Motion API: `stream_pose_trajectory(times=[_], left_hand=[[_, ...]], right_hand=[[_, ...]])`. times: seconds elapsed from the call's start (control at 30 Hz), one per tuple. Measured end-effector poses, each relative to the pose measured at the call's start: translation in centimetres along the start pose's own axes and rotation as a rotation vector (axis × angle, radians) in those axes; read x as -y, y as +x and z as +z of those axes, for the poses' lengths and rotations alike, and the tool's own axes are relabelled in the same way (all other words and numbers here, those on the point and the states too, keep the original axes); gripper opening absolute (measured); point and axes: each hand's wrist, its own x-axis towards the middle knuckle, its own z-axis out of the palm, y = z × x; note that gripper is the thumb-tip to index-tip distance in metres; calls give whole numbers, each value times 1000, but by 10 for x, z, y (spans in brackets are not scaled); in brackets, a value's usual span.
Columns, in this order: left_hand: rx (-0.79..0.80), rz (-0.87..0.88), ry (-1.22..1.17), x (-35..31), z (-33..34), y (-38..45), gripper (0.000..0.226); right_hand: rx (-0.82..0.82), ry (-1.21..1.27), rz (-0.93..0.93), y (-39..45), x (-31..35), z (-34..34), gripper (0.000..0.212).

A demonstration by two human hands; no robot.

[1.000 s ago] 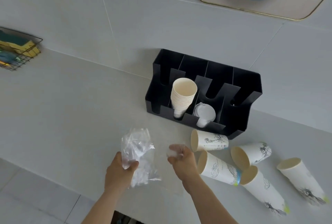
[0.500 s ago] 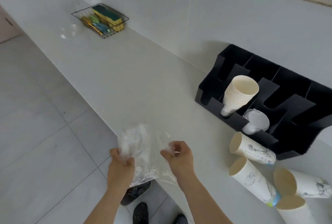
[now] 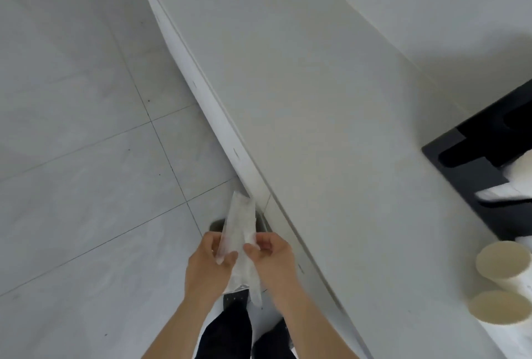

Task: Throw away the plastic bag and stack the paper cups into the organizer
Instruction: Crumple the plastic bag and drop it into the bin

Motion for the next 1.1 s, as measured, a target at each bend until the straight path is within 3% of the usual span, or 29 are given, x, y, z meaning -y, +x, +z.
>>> stream_pose_trajectory(times=[0.13,0.37,0.53,0.67,0.77,0.9,1.1], left_hand=[[101,-29,-3,41,16,28,36],[237,-66,-8,122,62,89,39],[325,-86,-4,174,98,134,45],[366,-104,15,209,125,163,49],[387,-109,50,234,144,185,52],[433,-145,131,261,162,209,61],[435,-85,397,288,160,228,71]], right_hand=[[70,-26,106,32,-29,28,26],[131,-28,243,107,-89,61,9],[152,69,347,163,-134,85,17],[152,70,382,205,-169,105,9],[135,54,405,233,-192,118,21],[113,-85,394,258,-217,128,56],[131,-640,163,271,-241,125,66]])
